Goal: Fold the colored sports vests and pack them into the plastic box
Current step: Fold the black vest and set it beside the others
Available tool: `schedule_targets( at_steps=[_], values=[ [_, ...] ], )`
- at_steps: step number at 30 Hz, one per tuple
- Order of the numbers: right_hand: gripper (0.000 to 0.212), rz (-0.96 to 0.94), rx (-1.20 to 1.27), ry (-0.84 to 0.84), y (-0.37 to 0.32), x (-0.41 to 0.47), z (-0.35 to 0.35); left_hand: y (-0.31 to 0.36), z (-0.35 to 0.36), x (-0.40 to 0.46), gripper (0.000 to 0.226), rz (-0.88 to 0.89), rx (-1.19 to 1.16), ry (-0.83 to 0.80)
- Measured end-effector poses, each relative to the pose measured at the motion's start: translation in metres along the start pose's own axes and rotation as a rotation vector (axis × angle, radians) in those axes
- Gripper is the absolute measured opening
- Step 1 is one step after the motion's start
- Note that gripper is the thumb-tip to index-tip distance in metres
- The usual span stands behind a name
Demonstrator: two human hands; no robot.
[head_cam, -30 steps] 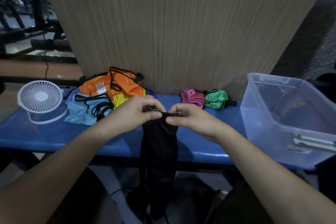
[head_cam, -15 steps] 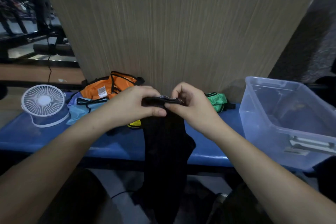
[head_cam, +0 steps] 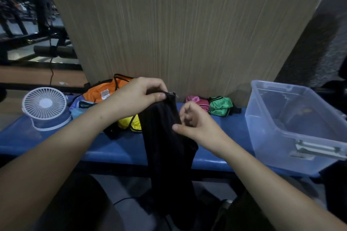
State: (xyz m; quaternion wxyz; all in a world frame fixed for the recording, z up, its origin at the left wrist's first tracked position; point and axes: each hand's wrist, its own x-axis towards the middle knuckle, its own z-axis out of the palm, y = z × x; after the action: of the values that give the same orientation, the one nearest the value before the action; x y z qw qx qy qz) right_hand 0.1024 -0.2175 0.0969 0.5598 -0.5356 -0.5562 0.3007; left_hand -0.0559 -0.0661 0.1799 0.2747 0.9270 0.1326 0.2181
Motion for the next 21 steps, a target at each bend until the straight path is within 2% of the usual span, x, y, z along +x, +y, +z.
schedule_targets(
  at_steps=[6, 14, 16, 21],
  values=[
    [0.028, -0.012, -0.222, -0.038, 0.025, -0.016, 0.001, 0.001, -0.002, 0.004, 0.008, 0.009, 0.015, 0.053],
    [0.036, 0.031, -0.253, -0.054, 0.038, -0.021, 0.011, 0.005, -0.012, 0.003, 0.011, 0.012, 0.084, 0.064],
    [0.034, 0.013, -0.316, -0.042, 0.041, -0.023, 0.011, 0.003, -0.015, 0.002, 0.007, -0.009, 0.088, 0.076],
    [0.034, -0.117, -0.458, -0.011, 0.039, -0.024, 0.012, 0.005, -0.019, 0.001, 0.015, -0.025, 0.101, 0.088]
  ],
)
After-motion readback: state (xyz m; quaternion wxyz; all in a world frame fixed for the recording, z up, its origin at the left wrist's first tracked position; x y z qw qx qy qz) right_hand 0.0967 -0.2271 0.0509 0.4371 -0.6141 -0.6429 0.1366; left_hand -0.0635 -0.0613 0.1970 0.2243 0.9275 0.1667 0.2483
